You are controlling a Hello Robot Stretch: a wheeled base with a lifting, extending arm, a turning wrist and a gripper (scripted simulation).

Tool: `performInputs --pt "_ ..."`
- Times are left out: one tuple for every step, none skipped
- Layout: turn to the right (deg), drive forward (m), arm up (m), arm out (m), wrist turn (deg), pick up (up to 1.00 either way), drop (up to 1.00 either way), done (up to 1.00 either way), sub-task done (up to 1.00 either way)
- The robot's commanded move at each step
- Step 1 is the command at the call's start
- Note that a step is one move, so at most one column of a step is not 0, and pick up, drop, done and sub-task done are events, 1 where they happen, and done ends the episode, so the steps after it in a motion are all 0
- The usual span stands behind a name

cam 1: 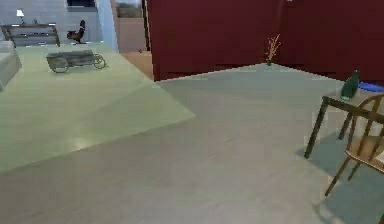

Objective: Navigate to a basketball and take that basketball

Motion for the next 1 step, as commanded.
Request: performInputs --pt "-18.0 0.00 0.00 0.00 0.0 0.00 0.00 0.00 0.00"
